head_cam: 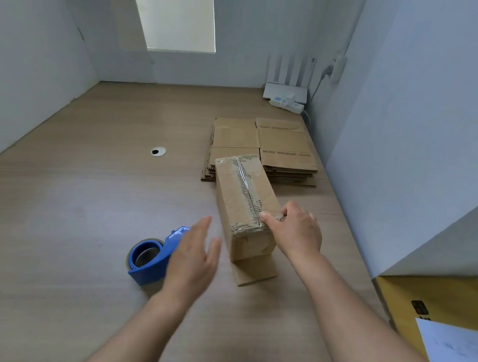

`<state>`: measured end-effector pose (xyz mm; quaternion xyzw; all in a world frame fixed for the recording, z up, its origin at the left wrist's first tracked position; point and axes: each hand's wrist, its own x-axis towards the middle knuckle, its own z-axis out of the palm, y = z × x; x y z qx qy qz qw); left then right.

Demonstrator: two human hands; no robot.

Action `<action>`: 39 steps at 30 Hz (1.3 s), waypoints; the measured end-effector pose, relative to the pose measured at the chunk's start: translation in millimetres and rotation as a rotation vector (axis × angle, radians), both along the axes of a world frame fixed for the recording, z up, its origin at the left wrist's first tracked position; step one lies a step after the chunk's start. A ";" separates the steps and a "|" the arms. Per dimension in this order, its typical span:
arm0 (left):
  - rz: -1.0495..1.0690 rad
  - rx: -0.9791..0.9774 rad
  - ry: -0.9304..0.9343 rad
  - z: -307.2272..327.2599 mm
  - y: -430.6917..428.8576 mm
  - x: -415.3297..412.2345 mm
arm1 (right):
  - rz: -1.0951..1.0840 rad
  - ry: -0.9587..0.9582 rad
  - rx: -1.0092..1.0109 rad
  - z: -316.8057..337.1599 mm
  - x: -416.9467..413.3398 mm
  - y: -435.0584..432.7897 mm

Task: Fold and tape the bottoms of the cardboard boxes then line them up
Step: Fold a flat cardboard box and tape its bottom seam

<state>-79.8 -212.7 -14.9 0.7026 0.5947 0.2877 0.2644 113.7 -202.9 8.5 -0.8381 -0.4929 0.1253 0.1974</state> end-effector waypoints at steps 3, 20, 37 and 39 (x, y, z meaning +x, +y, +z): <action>-0.123 -0.140 -0.215 8.6 -13.0 33.3 | 0.006 0.015 0.008 -0.1 -1.4 -0.3; 0.111 -0.221 -0.015 -1.1 34.4 51.7 | 0.125 0.209 0.068 -10.8 12.0 0.4; -0.282 -0.265 0.025 -1.4 44.9 11.6 | 0.500 0.171 0.144 -25.8 39.2 -13.8; -0.223 -0.295 -0.155 -5.4 43.8 15.3 | 0.396 0.170 0.173 -28.8 34.4 -15.3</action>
